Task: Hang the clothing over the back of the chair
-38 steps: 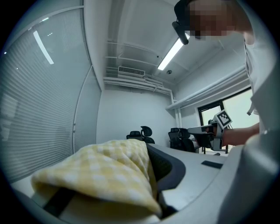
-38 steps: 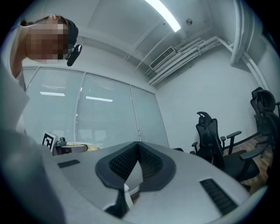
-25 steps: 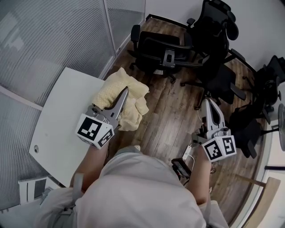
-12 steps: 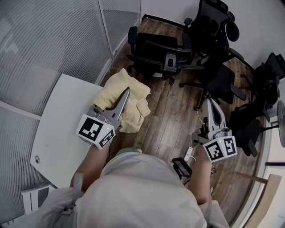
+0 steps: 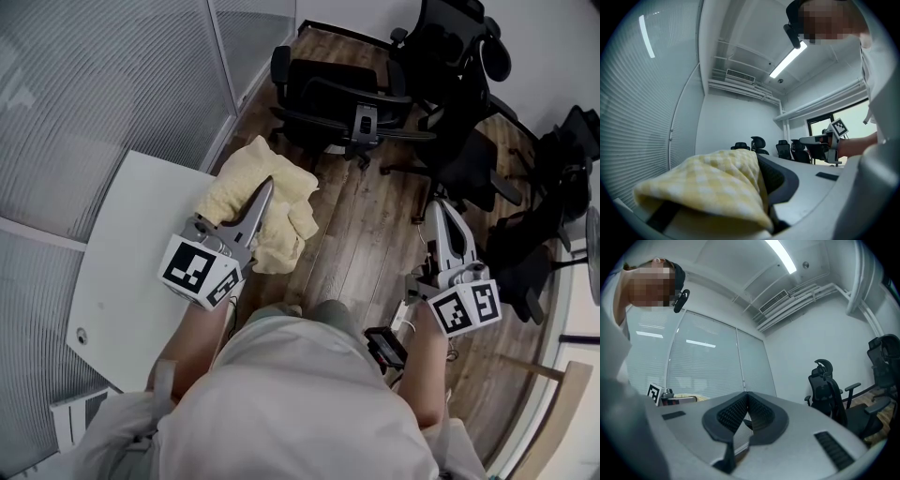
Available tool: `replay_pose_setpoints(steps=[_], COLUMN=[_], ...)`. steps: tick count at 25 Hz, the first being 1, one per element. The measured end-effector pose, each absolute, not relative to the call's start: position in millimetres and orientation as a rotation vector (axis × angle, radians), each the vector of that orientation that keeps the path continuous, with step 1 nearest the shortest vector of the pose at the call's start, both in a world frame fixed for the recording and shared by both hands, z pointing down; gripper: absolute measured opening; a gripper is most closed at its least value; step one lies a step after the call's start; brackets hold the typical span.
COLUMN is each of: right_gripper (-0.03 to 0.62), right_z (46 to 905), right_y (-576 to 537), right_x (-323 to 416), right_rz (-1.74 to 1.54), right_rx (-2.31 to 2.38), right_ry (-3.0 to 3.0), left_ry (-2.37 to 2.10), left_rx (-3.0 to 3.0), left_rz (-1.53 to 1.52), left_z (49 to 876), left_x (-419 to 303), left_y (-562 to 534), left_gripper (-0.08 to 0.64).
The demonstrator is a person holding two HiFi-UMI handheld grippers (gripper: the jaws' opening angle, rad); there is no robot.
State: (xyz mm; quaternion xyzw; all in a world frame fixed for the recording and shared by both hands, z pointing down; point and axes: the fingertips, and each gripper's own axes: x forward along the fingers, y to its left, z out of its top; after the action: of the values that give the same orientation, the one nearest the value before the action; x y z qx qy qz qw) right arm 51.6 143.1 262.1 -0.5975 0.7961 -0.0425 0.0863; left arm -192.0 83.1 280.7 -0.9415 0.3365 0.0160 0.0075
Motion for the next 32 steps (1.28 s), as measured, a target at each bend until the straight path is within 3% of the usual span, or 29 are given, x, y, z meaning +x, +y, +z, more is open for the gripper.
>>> replay_pose_setpoints(steps=[18, 32], right_gripper=[0.02, 0.02], right_z=[276, 259], right_y=[96, 10], right_x=[65, 130], right_rz=[-0.178, -0.14], right_rx=[-1.702, -1.625], right_ry=[2.404, 2.438], left_ry=[1.143, 1.234], left_rx=[-2.927, -2.857], left_rz=[0.019, 0.042], left_z=[292, 276], left_x=[-185, -131], left_y=[54, -11], left_gripper=[0.02, 0.02])
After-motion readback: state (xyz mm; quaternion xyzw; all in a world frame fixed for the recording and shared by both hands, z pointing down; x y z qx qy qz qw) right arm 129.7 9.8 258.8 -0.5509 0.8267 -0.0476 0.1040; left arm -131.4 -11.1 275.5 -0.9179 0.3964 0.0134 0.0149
